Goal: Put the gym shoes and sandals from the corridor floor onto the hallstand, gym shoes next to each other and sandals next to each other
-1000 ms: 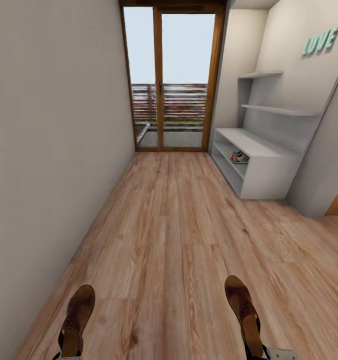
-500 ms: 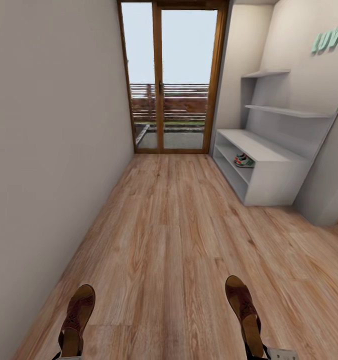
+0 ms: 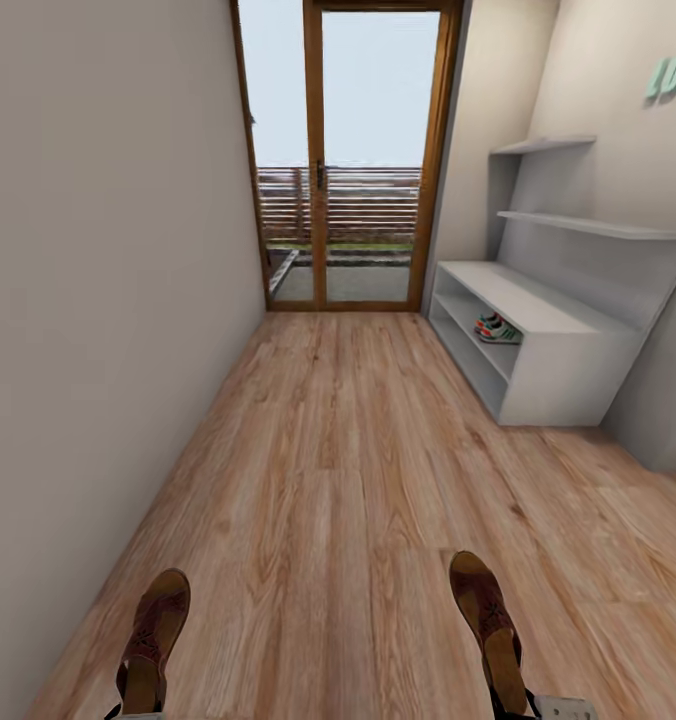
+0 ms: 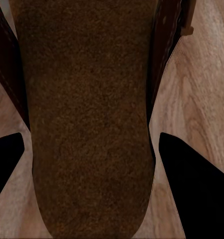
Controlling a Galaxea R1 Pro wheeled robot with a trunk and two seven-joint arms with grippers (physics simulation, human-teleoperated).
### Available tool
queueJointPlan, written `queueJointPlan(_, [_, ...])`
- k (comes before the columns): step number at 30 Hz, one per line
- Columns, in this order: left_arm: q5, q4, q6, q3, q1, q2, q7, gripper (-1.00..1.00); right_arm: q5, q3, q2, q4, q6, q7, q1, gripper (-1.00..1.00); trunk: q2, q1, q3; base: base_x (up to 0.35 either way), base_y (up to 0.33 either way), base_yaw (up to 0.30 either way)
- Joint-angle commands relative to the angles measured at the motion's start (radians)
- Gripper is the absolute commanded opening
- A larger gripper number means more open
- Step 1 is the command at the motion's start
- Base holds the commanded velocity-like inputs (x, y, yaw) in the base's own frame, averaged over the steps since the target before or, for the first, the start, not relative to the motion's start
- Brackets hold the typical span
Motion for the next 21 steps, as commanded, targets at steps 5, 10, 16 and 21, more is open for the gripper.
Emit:
queueJointPlan(5, [-0.008, 0.0, -0.003, 0.01, -0.001, -0.001, -0.005, -1.0, 0.003, -0.008, 0.001, 0.003, -0.003, 0.01, -0.001, -1.0, 0.0, 0.0, -0.001, 0.34, 0.0, 0.0])
queueJointPlan(10, [-0.008, 0.001, -0.003, 0.01, -0.001, -0.001, -0.005, -1.0, 0.003, -0.008, 0.001, 0.002, -0.003, 0.01, -0.001, -1.0, 0.0, 0.0, -0.001, 0.34, 0.0, 0.0])
queueJointPlan(16, [-0.008, 0.0, -0.004, 0.009, -0.001, -0.001, -0.005, -1.0, 0.003, -0.008, 0.001, 0.002, -0.003, 0.01, -0.001, -1.0, 0.0, 0.0, -0.001, 0.34, 0.0, 0.0])
queueJointPlan(21, [-0.008, 0.0, -0.004, 0.009, -0.001, -0.001, -0.005, -1.0, 0.003, -0.008, 0.001, 0.003, -0.003, 0.01, -0.001, -1.0, 0.0, 0.0, -0.001, 0.34, 0.0, 0.0])
